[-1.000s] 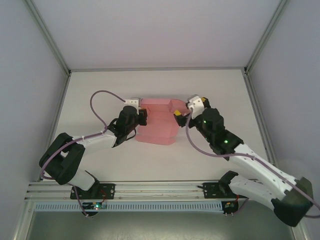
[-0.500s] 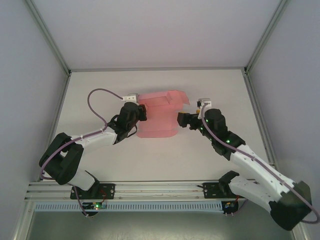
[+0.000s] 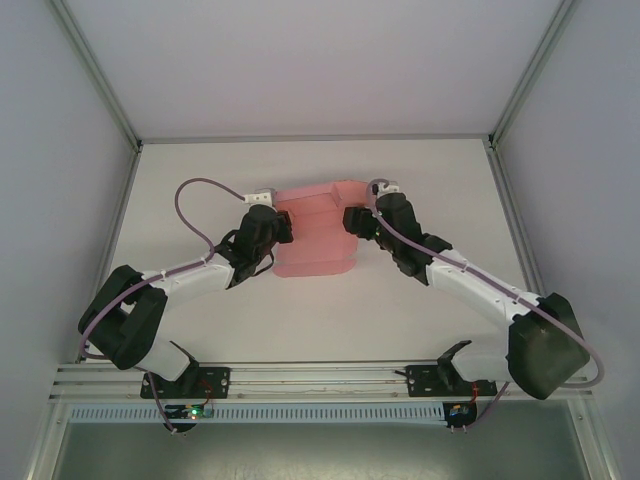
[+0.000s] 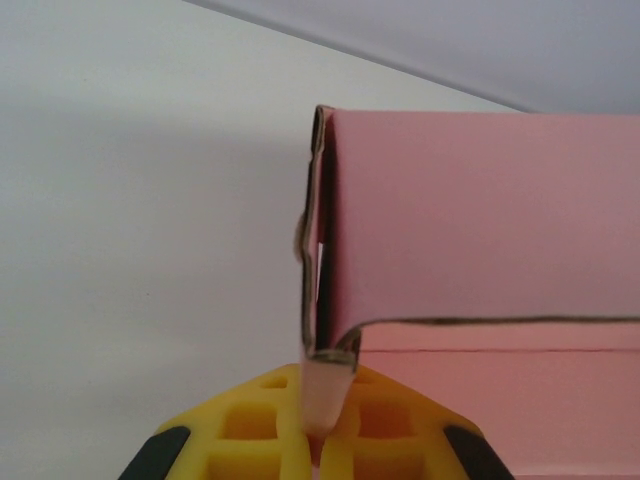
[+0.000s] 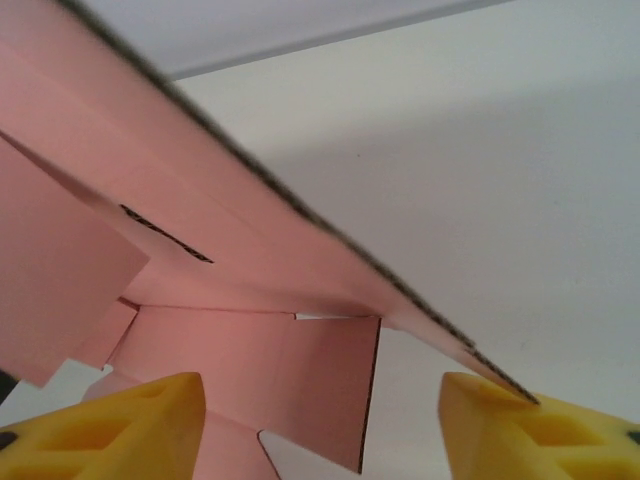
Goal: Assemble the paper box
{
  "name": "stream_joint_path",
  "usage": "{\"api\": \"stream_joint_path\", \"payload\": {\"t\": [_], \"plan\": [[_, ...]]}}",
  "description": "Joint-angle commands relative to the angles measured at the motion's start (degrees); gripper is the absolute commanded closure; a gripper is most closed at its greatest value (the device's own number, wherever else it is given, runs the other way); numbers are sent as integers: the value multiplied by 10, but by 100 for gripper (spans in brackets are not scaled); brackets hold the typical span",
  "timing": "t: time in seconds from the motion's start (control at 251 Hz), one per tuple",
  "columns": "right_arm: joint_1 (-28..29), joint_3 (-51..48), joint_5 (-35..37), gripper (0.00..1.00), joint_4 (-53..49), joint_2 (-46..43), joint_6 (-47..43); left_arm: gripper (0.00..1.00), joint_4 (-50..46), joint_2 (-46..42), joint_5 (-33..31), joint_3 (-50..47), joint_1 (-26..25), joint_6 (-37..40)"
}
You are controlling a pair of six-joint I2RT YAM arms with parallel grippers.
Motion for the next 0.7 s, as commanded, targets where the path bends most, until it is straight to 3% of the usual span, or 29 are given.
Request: {"api": "stream_joint_path", "payload": {"t": [0.0, 0.2, 0.395, 0.599, 0.694], "plan": [[8, 12, 28, 48, 30, 10, 15, 100, -10, -2, -18, 20, -3, -13], [14, 14, 46, 72, 34, 22, -3, 100, -11, 6, -2, 26, -3, -12], [30, 36, 80, 81, 15, 41, -23, 100, -16, 15, 11, 34, -4, -21], [70, 52, 209, 95, -4, 54, -45, 100, -46, 30, 10, 57, -4, -47], [83, 65, 207, 97, 7, 73, -65, 100, -46, 42, 25, 67, -5, -52]]}}
